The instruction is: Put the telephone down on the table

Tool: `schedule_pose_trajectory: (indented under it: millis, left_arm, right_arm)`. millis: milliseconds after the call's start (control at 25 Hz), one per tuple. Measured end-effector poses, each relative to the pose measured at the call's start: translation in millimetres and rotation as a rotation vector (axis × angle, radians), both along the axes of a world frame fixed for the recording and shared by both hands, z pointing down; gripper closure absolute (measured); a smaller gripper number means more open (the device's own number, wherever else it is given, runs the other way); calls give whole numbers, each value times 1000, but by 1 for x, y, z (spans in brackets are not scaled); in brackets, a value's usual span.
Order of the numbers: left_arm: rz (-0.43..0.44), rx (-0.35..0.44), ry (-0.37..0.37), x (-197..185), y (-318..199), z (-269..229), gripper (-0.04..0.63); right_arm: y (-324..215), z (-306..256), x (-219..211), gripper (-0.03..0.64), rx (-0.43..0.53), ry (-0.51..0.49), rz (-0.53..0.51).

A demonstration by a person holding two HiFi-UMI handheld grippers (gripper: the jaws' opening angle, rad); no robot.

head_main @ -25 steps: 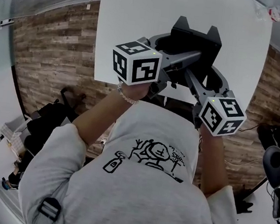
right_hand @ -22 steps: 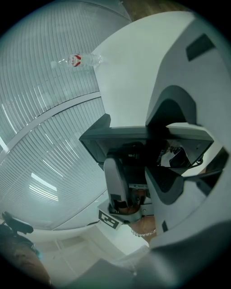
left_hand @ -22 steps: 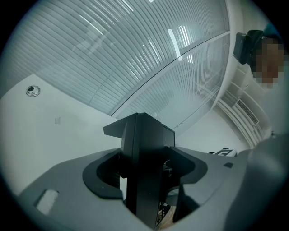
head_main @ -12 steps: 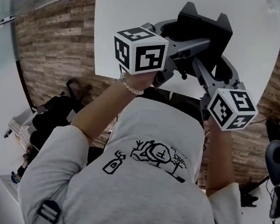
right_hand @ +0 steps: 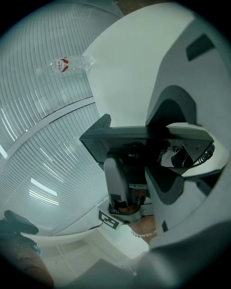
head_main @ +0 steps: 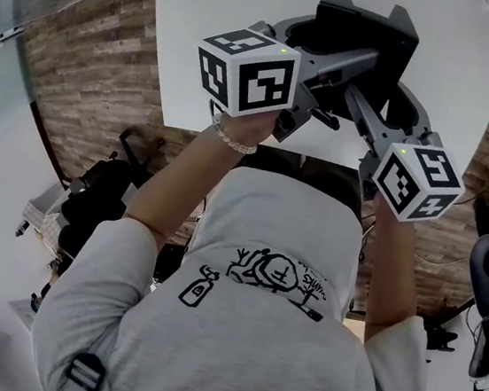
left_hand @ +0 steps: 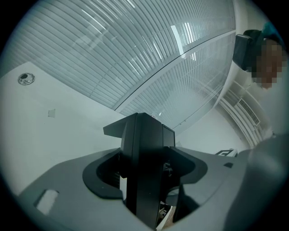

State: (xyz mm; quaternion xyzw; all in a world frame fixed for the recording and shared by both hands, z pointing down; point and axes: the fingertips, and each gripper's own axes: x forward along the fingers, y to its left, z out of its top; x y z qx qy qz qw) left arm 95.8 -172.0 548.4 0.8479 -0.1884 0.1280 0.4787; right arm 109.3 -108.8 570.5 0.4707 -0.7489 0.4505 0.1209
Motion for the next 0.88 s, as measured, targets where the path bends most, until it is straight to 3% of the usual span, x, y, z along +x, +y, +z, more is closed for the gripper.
schedule_pose_trajectory:
  millis: [880]
  left_arm:
    - [2,-14,-11,1,-16,41,275]
  right_arm:
    - [-16,40,0,350,-27,4,9]
